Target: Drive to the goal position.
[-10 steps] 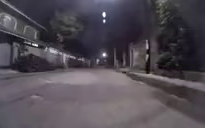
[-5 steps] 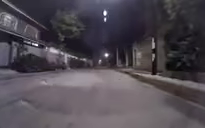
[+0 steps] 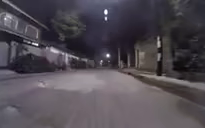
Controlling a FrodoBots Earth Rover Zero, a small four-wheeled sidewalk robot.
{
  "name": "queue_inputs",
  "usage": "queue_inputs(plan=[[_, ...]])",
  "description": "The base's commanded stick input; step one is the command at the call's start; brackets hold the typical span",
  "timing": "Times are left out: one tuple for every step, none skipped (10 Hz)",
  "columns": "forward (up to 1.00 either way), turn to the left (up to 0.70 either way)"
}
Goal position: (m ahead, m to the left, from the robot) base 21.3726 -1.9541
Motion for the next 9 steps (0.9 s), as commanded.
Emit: queue_inputs(plan=[[0.7,0.0],[0.7,0.0],[0.7,0.0],[0.7,0.0],[0.7,0.0],[0.7,0.0],[0.7,0.0],[0.7,0.0],[0.7,0.0]])
